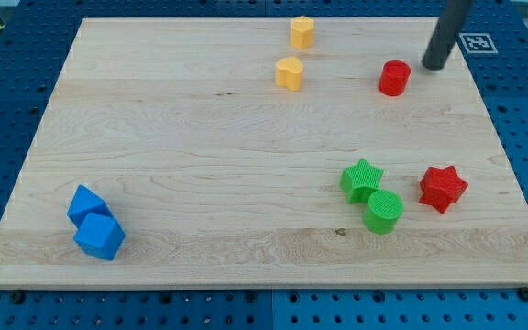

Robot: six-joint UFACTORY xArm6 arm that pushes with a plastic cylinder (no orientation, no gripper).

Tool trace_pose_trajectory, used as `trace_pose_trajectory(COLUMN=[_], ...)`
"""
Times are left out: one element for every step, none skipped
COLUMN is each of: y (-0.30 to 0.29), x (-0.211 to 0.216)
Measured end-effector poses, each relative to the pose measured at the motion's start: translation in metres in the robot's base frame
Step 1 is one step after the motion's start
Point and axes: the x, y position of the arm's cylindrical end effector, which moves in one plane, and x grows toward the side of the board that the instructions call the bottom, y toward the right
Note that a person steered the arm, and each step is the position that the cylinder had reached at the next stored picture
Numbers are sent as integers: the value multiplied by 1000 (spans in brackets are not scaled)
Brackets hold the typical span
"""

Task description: Move the red circle into the green blocks

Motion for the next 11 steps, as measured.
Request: trace_pose_trajectory(y=[-37, -49, -49, -55, -77, -67, -47, -48, -44, -49, -57], x=[7, 56, 92, 74, 75, 118, 157, 161, 164, 197, 212])
